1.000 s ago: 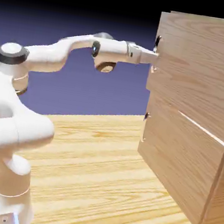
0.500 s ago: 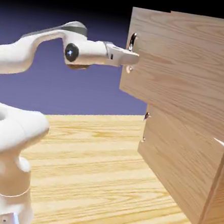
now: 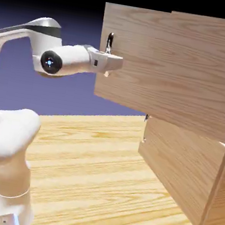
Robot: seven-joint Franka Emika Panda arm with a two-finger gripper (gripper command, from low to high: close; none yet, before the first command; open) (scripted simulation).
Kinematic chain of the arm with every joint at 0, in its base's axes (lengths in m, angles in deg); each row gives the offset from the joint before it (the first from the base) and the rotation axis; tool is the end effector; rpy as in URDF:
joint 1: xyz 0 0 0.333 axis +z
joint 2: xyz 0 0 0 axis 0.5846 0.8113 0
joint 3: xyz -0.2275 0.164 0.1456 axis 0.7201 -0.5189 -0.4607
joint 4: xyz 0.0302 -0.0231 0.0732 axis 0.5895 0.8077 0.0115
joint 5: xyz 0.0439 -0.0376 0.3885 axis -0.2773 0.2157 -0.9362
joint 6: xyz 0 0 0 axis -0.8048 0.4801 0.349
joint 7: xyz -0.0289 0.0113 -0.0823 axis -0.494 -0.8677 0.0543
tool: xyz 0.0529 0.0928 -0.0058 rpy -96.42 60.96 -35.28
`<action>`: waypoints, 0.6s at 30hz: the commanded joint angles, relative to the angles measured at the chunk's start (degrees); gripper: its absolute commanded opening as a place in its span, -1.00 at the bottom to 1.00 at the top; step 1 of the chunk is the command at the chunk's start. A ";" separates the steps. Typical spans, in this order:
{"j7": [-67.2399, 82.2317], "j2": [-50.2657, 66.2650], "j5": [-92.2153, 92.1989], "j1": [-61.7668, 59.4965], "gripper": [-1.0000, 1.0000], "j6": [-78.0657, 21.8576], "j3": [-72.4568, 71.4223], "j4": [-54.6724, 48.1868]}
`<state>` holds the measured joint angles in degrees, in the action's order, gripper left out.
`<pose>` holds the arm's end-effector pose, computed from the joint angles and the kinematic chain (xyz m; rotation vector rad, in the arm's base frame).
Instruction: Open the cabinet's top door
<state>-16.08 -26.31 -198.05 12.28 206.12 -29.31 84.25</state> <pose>0.2256 0.0935 0.5671 -1.7243 0.0733 -1.2717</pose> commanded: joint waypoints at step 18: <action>3.78 0.23 33.28 0.50 -1.00 -20.44 37.39 3.37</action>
<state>-12.29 -26.08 -164.79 12.77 185.62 8.07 87.62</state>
